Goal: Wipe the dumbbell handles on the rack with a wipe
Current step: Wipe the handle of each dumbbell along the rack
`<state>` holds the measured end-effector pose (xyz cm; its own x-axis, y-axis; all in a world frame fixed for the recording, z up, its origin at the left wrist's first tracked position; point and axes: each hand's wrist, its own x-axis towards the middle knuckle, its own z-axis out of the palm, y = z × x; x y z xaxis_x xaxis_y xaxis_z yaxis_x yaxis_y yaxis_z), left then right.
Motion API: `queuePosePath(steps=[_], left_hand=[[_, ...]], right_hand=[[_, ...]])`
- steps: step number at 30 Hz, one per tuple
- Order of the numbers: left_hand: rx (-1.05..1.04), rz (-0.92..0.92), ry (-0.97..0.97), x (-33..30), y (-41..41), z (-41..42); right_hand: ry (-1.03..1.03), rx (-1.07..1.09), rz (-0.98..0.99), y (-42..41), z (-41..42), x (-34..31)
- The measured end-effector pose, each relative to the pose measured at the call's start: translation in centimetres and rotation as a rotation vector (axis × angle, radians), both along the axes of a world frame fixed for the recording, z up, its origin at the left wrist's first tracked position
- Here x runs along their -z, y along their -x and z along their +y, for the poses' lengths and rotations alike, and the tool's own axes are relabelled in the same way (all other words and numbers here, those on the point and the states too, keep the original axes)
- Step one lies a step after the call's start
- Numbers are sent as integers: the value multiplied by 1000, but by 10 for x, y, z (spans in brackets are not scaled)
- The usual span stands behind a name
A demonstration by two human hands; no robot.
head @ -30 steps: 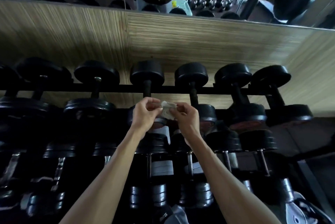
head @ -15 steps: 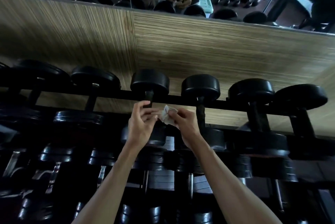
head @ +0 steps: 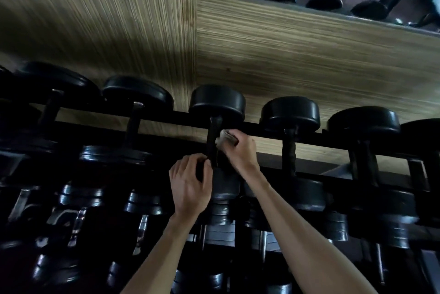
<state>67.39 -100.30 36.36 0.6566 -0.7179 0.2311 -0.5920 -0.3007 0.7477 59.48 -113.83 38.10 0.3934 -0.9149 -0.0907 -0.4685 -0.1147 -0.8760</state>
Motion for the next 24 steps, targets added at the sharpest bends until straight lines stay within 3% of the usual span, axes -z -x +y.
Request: queuePosePath(steps=[6,11,19,24], left_hand=[[2,3,11,5,-2,0],[12,2,1,7,-3,0],[4,14,0,6,-3,0],[2,12,4,5,-3,0]], right_hand=[[76,106,-41,-6,-9,8],[264,56,117,-21,-20,14],[40,-241,130,12,-9,14],[154,16,10,-10,-30,4]])
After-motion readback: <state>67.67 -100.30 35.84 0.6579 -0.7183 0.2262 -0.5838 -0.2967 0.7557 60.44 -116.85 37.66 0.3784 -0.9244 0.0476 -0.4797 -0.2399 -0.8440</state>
